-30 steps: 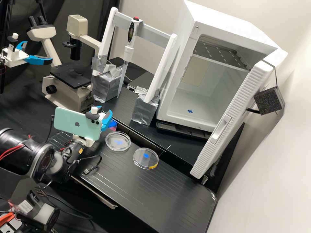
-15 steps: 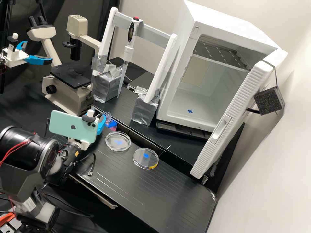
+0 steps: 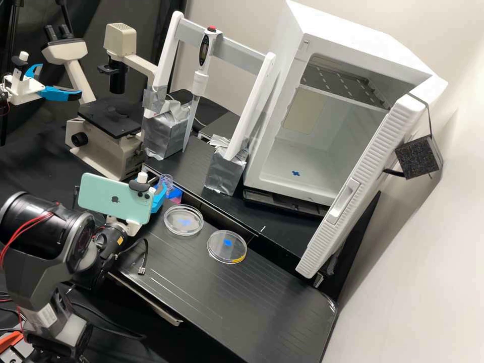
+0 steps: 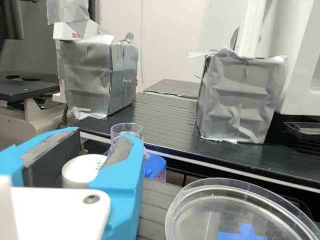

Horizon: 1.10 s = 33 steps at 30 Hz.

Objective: Open the bottle

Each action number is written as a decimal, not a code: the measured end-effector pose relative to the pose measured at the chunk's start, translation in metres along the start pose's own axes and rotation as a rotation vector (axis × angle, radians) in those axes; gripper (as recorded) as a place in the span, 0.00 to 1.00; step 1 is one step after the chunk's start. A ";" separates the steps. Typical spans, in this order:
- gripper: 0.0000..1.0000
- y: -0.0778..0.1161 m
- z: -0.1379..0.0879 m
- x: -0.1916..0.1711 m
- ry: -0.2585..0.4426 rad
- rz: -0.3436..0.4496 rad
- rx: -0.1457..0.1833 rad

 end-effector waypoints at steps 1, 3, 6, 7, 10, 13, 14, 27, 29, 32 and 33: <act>1.00 0.000 0.000 0.000 0.000 0.000 0.000; 1.00 0.000 -0.001 0.000 0.003 0.000 0.000; 1.00 0.001 -0.005 -0.001 0.025 0.006 0.002; 1.00 0.001 -0.006 -0.002 0.032 0.006 0.003; 1.00 0.003 -0.008 -0.005 0.048 0.016 0.002; 1.00 0.008 -0.012 -0.008 0.070 0.044 0.003; 1.00 0.011 -0.013 -0.009 0.075 0.056 0.000; 1.00 0.058 0.006 -0.024 -0.019 0.322 0.024; 1.00 0.062 0.008 -0.027 -0.044 0.366 0.041; 1.00 0.069 0.010 -0.030 -0.058 0.416 0.051; 1.00 0.070 0.010 -0.031 -0.054 0.427 0.061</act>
